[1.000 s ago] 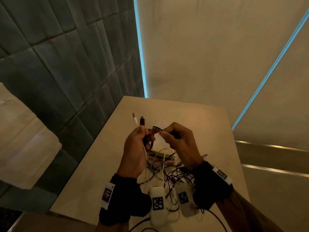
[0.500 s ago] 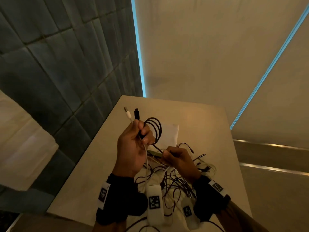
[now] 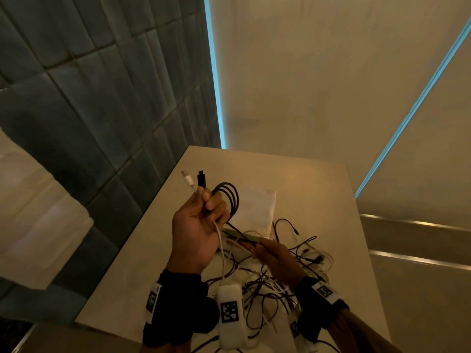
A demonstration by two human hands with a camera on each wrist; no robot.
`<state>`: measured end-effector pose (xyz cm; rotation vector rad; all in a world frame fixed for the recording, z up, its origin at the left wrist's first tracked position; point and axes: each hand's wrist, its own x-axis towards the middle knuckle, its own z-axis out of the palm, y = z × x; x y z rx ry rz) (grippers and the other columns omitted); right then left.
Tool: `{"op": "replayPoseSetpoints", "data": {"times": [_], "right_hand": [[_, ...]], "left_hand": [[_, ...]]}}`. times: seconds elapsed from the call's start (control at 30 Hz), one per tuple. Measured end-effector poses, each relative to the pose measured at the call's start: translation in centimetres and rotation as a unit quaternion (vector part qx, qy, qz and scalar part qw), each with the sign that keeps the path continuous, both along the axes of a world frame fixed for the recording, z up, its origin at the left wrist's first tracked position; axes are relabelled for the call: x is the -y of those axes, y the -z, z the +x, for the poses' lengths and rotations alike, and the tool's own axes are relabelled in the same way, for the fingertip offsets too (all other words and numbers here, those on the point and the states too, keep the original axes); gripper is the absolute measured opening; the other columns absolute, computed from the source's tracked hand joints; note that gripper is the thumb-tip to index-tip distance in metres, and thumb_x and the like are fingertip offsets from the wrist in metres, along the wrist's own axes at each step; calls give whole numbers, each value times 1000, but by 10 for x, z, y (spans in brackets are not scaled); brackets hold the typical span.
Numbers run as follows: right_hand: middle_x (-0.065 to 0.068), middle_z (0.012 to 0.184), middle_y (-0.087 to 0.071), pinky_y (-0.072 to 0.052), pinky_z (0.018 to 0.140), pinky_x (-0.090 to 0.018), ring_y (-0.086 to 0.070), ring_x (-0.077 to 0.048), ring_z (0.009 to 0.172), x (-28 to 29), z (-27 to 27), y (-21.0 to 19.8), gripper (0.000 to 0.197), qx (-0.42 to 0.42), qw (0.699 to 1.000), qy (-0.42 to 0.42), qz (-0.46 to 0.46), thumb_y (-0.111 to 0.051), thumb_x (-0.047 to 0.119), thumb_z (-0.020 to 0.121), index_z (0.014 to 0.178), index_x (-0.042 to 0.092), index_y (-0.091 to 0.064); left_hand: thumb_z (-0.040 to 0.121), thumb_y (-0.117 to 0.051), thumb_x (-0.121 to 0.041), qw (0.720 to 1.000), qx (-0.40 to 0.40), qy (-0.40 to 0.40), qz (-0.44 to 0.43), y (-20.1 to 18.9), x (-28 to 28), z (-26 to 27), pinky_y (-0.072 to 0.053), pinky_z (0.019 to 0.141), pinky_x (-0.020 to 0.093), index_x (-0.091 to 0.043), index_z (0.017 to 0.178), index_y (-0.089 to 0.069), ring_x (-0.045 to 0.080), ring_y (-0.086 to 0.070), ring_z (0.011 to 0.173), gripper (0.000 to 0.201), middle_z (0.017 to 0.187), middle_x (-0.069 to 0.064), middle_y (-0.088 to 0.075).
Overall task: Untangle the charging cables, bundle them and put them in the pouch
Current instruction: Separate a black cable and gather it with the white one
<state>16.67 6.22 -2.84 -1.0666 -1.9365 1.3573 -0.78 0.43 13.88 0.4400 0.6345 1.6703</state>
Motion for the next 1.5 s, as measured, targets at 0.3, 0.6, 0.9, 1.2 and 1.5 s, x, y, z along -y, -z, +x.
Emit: {"op": "replayPoseSetpoints", "data": {"times": [0.3, 0.6, 0.9, 1.2, 1.5], "right_hand": [[-9, 59, -51, -42, 48, -31, -47, -19, 48, -17, -10, -81, 18, -208, 966, 138, -64, -59, 6, 93, 82, -8, -59], [-10, 71, -62, -49, 64, -24, -59, -12, 66, 11, -35, -133, 10, -213, 977, -18, 19, -69, -5, 82, 77, -9, -61], [9, 58, -57, -37, 49, -14, -43, -1, 47, 7, -17, -111, 11, -264, 963, 18, -58, -57, 3, 92, 83, -2, -58], [3, 50, -47, -49, 55, -33, -44, -12, 45, 12, -4, -89, 19, -264, 954, 56, -133, -62, 9, 90, 85, 7, -44], [0, 59, -55, -27, 43, -20, -30, -12, 46, 26, 41, -83, 25, -155, 985, -8, -77, -55, 27, 96, 89, 3, -54]], "left_hand": [[102, -33, -19, 971, -177, -99, -125, 14, -2, 3, -27, 55, 28, -12, 73, -44, 16, -38, 56, 32, 65, 3, -48], [101, -38, -23, 983, -137, -50, -111, 5, -5, 21, -48, 76, 34, -12, 77, -49, 23, -63, 78, 29, 82, 12, -70], [102, -34, -24, 994, -91, -45, -41, 11, -4, 22, -41, 69, 33, -12, 74, -44, 17, -45, 58, 32, 68, 2, -42], [101, -33, -22, 996, -62, -59, -23, 8, -9, 21, -30, 53, 24, -14, 71, -43, 9, -28, 49, 33, 61, -4, -37], [99, -37, -21, 991, -122, -42, -45, 3, -7, 33, -33, 53, 26, -13, 69, -41, 10, -28, 50, 31, 61, -3, -34]]}}
